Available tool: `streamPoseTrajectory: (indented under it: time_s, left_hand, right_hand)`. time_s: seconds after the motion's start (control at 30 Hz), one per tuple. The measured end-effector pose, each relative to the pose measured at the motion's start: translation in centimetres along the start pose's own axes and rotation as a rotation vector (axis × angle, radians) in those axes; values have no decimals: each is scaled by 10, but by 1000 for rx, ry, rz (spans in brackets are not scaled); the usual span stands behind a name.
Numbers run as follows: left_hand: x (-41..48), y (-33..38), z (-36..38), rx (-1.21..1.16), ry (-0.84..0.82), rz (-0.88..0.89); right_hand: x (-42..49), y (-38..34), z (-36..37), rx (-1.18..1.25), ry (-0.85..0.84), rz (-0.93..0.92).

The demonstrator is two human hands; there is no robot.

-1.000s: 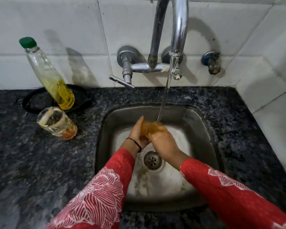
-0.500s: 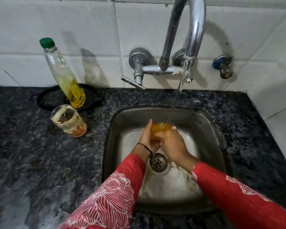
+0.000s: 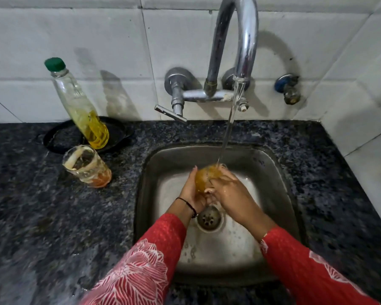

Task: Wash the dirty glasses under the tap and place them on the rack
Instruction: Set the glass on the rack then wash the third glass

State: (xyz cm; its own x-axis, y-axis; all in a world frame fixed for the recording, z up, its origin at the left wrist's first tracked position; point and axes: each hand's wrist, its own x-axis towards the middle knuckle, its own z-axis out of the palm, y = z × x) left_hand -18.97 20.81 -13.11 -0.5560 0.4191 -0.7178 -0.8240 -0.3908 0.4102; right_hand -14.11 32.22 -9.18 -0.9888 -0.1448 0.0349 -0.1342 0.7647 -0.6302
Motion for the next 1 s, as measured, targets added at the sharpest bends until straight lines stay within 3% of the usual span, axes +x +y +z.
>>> streamPoseTrajectory:
  time_s: [0.07, 0.2, 0.3, 0.43, 0.53, 0.63, 0.83, 0.93, 1.0]
  left_hand:
    - [-5, -3, 2, -5, 8, 73]
    - [-9, 2, 8, 66, 106, 256]
    - [-14, 13, 22, 147, 70, 351]
    - [-22, 25, 41, 238, -20, 395]
    - [-29, 32, 45, 290, -101, 341]
    - [-39, 35, 32, 189, -233, 148]
    - [-56, 28, -2, 52, -587, -103]
    - [-59, 32, -4, 180, -588, -67]
    - [-60, 33, 0, 488, -439, 154]
  right_hand:
    - [-6, -5, 1, 196, 207, 131]
    - [-5, -7, 8, 827, 538, 654]
    - [-1, -5, 14, 1367, 627, 913]
    - [1, -8, 11, 1656, 632, 1006]
    - [8, -2, 6, 1608, 580, 998]
    - [21, 5, -4, 1582, 560, 889]
    - [39, -7, -34, 903, 295, 496]
    - [41, -15, -44, 773, 192, 409]
    - [42, -17, -47, 746, 163, 386]
